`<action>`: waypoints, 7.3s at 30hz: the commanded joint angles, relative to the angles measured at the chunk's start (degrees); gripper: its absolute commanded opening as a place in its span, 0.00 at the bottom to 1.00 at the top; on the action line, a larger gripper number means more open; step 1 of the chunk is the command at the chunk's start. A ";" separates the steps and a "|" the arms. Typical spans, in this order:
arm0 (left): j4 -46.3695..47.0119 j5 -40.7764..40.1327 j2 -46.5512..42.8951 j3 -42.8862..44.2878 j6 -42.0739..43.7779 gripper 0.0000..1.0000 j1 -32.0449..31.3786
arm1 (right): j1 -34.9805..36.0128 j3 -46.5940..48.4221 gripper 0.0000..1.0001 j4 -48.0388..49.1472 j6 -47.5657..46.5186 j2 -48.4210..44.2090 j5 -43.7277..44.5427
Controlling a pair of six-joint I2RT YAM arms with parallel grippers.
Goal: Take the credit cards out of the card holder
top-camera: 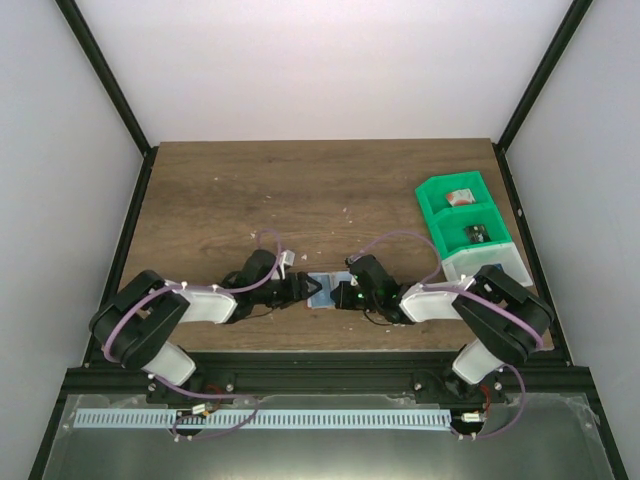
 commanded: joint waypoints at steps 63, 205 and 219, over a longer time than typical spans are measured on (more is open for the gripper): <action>3.39 4.10 -0.60 0.46 -4.19 0.44 -1.79 | 0.59 -4.80 0.04 6.10 2.31 -0.73 -2.99; 15.10 8.00 8.68 1.15 -4.76 0.00 -2.60 | -4.75 -10.78 0.06 1.33 -0.88 -7.82 0.82; 21.24 14.50 10.37 -0.53 -4.21 0.00 0.84 | -4.75 -9.97 0.04 1.05 -1.25 -6.59 0.95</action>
